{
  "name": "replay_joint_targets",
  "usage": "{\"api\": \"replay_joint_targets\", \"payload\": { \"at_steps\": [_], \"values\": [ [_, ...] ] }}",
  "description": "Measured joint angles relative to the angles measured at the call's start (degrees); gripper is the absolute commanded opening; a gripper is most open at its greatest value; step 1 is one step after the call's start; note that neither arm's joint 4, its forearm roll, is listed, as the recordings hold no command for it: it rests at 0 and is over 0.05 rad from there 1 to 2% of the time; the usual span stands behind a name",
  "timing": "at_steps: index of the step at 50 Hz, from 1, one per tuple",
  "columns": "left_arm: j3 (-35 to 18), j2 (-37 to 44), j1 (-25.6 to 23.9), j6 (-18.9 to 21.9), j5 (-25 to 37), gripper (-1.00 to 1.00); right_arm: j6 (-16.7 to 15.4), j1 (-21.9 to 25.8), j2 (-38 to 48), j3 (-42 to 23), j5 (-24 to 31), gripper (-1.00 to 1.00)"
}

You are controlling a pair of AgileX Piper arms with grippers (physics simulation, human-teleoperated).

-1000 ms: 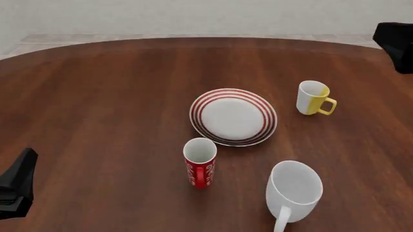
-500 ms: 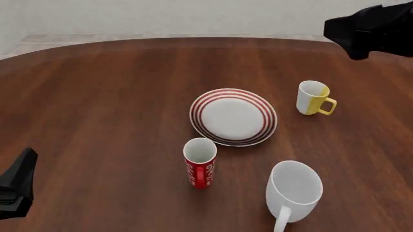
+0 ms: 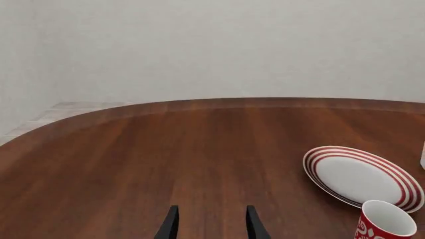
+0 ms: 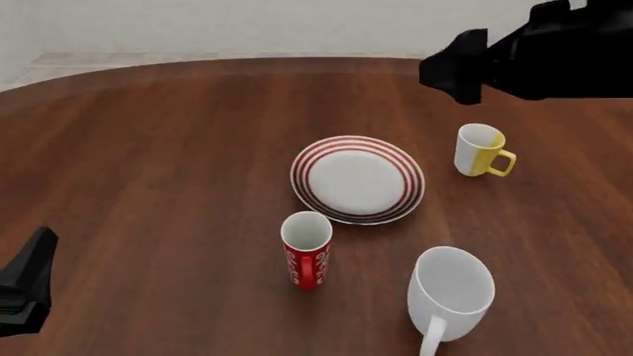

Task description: Pick up the red mug and put it on the plate

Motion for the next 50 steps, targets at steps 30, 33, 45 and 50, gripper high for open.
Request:
{"api": "replay_joint_targets", "payload": {
  "at_steps": [30, 33, 45, 50],
  "values": [
    [0.0, 0.0, 0.0, 0.0, 0.0, 1.0, 9.4, 7.93, 5.95, 0.6, 1.26, 1.0],
    [0.0, 0.0, 0.0, 0.0, 0.0, 1.0, 10.51, 8.92, 6.5, 0.71, 1.21, 1.0],
    [0.0, 0.0, 0.0, 0.0, 0.0, 1.0, 15.33, 12.98, 9.19, 1.95, -0.56, 1.0],
    [0.0, 0.0, 0.0, 0.0, 0.0, 1.0, 17.51, 14.53, 10.57, 2.72, -1.72, 1.0]
  ]
}}
